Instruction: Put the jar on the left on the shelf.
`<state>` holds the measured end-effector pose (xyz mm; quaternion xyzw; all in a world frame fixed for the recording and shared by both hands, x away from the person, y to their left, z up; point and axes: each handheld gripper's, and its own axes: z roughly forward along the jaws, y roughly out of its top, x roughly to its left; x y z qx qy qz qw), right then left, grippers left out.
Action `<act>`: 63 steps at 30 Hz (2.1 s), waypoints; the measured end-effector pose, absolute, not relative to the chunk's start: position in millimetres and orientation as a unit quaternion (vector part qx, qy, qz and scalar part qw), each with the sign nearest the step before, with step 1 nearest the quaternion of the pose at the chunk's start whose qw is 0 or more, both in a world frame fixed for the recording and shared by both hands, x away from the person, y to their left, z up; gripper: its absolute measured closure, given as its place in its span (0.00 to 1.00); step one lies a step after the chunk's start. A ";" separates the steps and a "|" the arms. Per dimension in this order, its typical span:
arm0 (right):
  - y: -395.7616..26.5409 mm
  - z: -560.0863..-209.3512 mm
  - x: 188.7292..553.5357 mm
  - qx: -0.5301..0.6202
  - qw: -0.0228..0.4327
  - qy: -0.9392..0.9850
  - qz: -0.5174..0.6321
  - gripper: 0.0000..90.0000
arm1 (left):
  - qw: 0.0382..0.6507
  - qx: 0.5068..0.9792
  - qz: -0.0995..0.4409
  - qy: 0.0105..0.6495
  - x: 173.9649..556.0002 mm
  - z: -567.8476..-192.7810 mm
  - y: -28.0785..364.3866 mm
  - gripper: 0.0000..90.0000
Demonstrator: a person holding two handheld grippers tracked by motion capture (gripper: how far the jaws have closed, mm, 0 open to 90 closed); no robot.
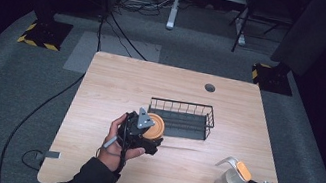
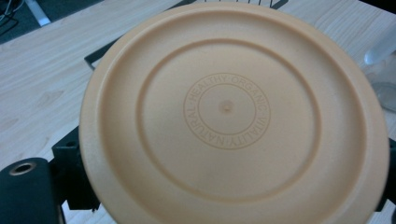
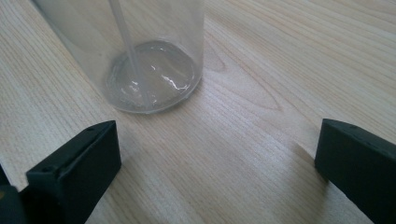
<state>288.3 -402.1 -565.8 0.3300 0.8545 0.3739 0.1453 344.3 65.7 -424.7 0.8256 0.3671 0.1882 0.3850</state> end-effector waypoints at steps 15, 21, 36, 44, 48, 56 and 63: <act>-402.1 -565.8 288.2 0.330 0.145 0.854 0.374 0.00 | 0.393 0.830 0.187 0.350 363.6 -406.5 31.9 0.10; -402.2 -565.9 288.2 0.330 0.145 0.854 0.374 0.00 | 0.396 0.830 0.188 0.346 374.6 -401.0 21.7 0.10; -402.2 -565.9 288.1 0.330 0.145 0.854 0.374 0.00 | 0.399 0.821 0.194 0.358 402.0 -396.7 5.2 0.10; -402.3 -565.9 288.0 0.330 0.145 0.854 0.374 0.00 | 0.396 0.821 0.194 0.364 415.6 -398.7 0.4 0.10; -402.3 -565.9 288.0 0.330 0.145 0.854 0.374 0.00 | 0.390 0.822 0.197 0.366 420.0 -400.6 -1.3 0.10; -402.3 -565.9 288.0 0.330 0.145 0.854 0.374 0.00 | 0.382 0.824 0.198 0.369 430.2 -404.6 -5.6 0.10; -402.4 -565.9 288.0 0.330 0.145 0.854 0.374 0.00 | 0.374 0.826 0.195 0.375 436.9 -409.9 -6.3 0.10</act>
